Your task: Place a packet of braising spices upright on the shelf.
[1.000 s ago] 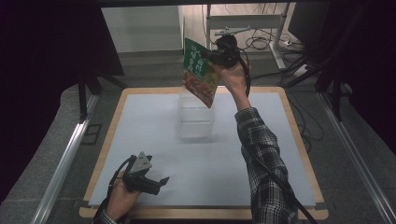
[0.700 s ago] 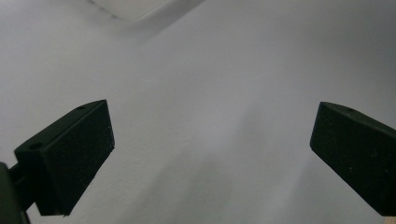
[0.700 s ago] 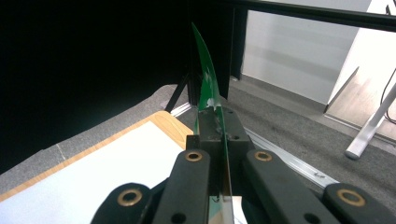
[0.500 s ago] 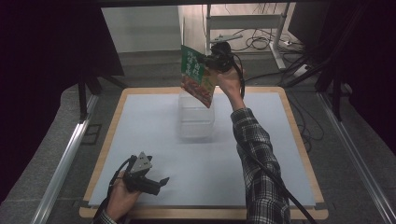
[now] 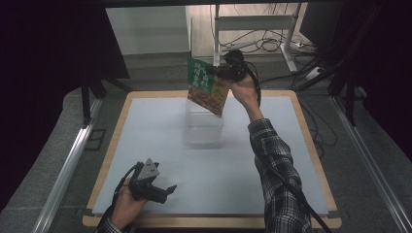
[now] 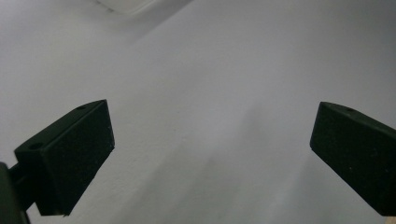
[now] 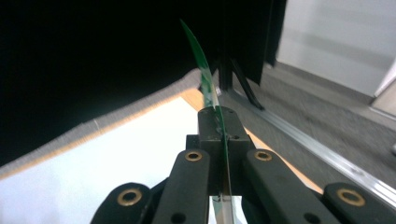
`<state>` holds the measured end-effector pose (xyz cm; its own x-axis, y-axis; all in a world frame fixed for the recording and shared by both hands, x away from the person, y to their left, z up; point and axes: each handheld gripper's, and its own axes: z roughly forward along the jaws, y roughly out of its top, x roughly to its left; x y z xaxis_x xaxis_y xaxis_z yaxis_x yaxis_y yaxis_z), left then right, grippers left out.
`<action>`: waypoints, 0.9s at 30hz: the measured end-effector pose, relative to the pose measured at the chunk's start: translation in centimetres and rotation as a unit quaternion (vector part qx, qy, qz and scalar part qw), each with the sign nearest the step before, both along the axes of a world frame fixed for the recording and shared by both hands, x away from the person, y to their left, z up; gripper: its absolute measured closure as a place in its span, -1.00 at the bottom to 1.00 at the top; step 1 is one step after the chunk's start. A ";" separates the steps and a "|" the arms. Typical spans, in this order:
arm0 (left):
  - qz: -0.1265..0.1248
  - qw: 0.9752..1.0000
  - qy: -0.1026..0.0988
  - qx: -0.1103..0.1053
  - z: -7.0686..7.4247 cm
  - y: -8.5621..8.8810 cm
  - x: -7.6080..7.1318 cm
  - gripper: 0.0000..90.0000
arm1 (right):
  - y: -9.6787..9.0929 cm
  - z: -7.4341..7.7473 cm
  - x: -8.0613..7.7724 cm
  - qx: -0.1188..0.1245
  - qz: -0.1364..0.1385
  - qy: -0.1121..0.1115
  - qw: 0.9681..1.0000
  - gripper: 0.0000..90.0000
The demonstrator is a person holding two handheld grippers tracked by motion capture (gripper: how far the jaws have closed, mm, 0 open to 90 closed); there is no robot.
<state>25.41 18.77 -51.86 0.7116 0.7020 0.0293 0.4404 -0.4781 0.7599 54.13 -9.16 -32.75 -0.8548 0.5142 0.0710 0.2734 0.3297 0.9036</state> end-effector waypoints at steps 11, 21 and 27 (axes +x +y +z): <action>0.000 1.000 0.001 0.001 0.0 0.0 0.0 -1.00 | 2.1 -2.0 1.1 -0.039 -0.010 0.029 0.999 0.97; -0.003 1.000 0.002 0.006 0.0 -0.1 0.0 -1.00 | 5.2 -3.0 1.2 -0.079 -0.023 0.009 0.997 0.97; -0.002 1.000 0.003 0.007 0.0 -0.1 0.0 -1.00 | 4.6 -3.0 1.4 -0.080 -0.031 0.006 0.996 0.70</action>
<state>25.42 18.68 -51.91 0.7147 0.6986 0.0350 0.4425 -0.4903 0.7508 55.50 -4.51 -35.71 -0.8205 0.5716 -0.0068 0.3077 0.4516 0.8375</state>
